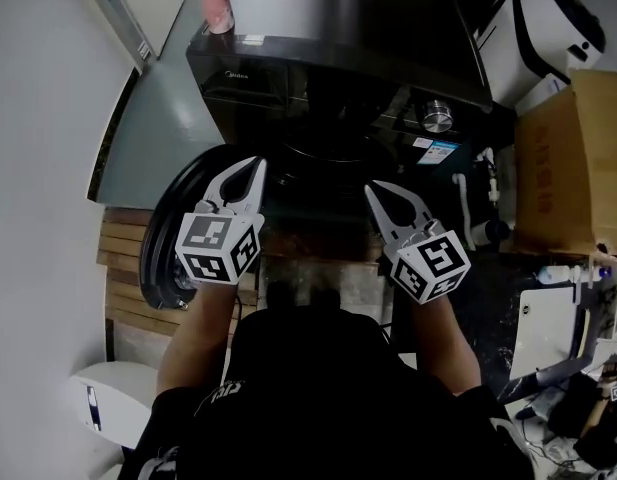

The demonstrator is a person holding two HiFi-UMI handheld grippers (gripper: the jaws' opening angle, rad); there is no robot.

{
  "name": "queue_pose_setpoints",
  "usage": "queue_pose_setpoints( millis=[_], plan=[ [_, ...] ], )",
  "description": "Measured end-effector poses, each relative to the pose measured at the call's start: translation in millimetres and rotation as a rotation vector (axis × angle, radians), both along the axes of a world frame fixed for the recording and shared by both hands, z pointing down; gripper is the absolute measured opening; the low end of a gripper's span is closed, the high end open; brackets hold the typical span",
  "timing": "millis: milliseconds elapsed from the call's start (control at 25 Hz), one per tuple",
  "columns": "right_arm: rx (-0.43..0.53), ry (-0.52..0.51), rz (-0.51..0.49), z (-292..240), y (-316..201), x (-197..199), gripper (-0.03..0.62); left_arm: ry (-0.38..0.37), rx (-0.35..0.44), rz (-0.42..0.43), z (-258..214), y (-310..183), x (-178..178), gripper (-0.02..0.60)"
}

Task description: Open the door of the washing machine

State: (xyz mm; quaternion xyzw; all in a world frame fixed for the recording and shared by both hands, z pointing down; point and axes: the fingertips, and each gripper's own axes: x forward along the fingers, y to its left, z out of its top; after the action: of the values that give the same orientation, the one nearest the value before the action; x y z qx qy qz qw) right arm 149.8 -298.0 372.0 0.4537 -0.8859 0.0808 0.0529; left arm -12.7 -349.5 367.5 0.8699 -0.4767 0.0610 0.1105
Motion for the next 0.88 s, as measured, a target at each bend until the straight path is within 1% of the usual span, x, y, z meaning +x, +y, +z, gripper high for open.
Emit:
queue_pose_setpoints(
  millis=[120, 200, 320, 480, 600, 720, 880],
  plan=[
    [0.002, -0.041, 0.080, -6, -17, 8, -0.008, 0.020, 0.000, 0.017, -1, -15, -1, 0.008],
    [0.008, -0.065, 0.110, -11, -22, 11, -0.008, 0.022, 0.001, 0.031, 0, -21, 0, 0.008],
    [0.061, -0.021, 0.134, -22, -25, 10, -0.008, 0.038, -0.001, 0.040, 0, -29, 1, 0.008],
    [0.088, -0.018, 0.147, -30, -30, 9, -0.008, 0.058, 0.001, 0.043, -4, -38, 3, 0.008],
    [0.086, -0.015, 0.139, -29, -31, 6, -0.008, 0.068, 0.002, 0.038, -7, -42, 0, 0.008],
    [0.086, 0.011, 0.125, -26, -30, 2, -0.008, 0.074, -0.006, 0.032, -5, -44, -3, 0.008],
    [0.081, 0.017, 0.128, -22, -31, 4, -0.009, 0.073, -0.008, 0.024, -2, -45, -4, 0.008]
  ],
)
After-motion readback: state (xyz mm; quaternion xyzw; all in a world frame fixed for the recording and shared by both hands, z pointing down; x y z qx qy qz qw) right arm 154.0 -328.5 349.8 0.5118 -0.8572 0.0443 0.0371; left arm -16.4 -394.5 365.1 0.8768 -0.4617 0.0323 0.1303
